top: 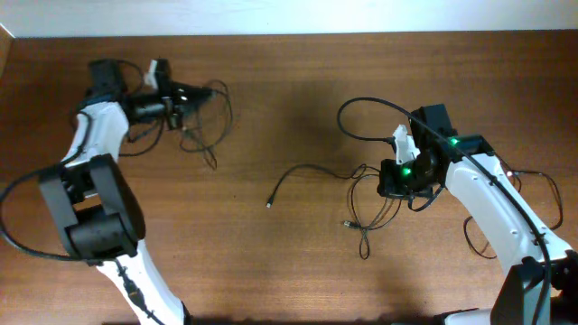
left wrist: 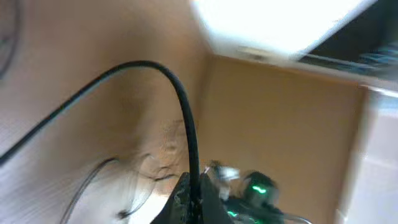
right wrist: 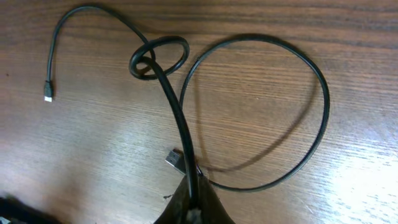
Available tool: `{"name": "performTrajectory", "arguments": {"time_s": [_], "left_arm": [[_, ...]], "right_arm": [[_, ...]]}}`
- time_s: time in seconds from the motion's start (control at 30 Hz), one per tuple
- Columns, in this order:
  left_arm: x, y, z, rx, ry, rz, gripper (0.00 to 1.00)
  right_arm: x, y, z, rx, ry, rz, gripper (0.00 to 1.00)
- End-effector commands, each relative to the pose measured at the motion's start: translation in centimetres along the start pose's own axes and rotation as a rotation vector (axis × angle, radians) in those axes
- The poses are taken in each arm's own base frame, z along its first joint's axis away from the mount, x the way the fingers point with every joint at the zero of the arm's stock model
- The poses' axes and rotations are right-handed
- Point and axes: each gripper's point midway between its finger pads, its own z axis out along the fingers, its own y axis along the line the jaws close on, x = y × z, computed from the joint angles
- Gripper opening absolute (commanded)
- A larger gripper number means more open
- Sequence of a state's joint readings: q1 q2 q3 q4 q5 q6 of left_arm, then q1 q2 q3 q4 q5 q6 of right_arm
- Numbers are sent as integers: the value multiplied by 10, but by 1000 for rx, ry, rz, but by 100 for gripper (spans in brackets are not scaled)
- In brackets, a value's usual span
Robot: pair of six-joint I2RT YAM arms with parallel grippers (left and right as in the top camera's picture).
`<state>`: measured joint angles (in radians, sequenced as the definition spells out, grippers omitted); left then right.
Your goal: Untangle cables
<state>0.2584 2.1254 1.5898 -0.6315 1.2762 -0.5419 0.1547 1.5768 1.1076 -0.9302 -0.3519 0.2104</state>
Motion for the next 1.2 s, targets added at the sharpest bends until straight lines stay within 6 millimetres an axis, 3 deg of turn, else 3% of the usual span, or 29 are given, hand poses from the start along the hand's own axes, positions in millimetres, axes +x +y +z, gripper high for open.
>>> {"name": "performTrajectory", "arguments": {"time_s": [0.0,0.03,0.17,0.2,0.27,0.37,0.43,0.47,0.5,0.57,0.73,0.87,0.97,1.17], "left_arm": [[12,69,28,-432,-29,56,0],[27,83,40,-550,14,99,3],[56,94,64,-697,109,180,44],[59,85,64,-702,122,176,65],[56,72,49,-793,107,171,76],[43,54,4,-1106,23,234,77],[43,42,0,-1171,9,274,82],[46,39,4,-1166,16,282,79],[53,38,12,-1155,35,283,70],[78,36,34,-1139,135,322,0],[145,30,114,-1014,401,592,0],[191,27,166,-863,501,663,0],[216,39,187,-808,558,691,8],[233,65,212,-658,595,691,12]], "right_arm": [[0,4,-4,-24,-10,6,4],[0,4,-4,-25,-10,6,4],[0,4,-4,-24,-10,6,4],[0,4,-4,-24,-10,6,4],[0,4,-4,-24,-10,7,4],[-1,4,-4,-25,-13,5,4],[-1,4,-4,-26,-16,4,4],[-1,4,-4,-26,-16,4,4],[-1,4,-4,-26,-15,4,4],[-1,4,-3,-23,-16,1,4],[-3,7,-2,-46,-17,3,4],[0,23,7,-156,36,13,4],[-4,32,12,-231,43,17,4],[-11,27,3,-324,30,75,4]]}}
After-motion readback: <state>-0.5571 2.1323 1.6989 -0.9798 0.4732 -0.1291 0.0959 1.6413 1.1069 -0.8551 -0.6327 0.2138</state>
